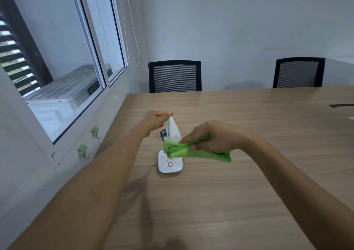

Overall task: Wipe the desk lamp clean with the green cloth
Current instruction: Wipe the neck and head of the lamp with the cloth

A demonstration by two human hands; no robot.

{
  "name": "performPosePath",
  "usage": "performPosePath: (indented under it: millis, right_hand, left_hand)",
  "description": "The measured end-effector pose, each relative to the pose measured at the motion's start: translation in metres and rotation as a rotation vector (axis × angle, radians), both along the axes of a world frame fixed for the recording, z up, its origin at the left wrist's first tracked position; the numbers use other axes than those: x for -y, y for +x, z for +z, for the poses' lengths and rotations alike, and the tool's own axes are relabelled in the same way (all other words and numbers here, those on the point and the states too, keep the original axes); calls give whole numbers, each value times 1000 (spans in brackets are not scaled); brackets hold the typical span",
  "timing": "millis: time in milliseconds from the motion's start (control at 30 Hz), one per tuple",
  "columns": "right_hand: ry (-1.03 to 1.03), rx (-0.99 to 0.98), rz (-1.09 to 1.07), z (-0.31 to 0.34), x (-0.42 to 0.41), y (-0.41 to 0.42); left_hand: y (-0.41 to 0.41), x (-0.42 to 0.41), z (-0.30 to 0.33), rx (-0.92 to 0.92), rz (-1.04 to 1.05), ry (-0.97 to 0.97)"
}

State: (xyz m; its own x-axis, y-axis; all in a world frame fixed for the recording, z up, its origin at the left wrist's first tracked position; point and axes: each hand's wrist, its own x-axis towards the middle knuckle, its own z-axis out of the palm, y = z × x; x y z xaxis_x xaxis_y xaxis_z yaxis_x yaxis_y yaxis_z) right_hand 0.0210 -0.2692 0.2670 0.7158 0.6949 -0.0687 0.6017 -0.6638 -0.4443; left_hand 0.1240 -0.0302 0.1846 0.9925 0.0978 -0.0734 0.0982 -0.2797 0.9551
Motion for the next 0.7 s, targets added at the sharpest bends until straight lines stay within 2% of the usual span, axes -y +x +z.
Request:
performPosePath:
  millis: [133, 233, 500, 600, 700]
  right_hand:
    - [247, 164, -184, 1, -15, 18]
    - [208, 191, -233, -18, -22, 29]
    - [153, -5, -32, -20, 4, -3]
    - [301, 91, -170, -17, 7, 9]
    - [269, 133, -270, -22, 1, 21]
  left_hand:
    - [-2, 6, 4, -1, 6, -12]
    - [-2, 4, 4, -5, -17, -16]
    - [1, 0, 1, 15, -5, 27]
    - [1, 1, 1, 2, -11, 23]
    - [3, 2, 1, 3, -5, 9]
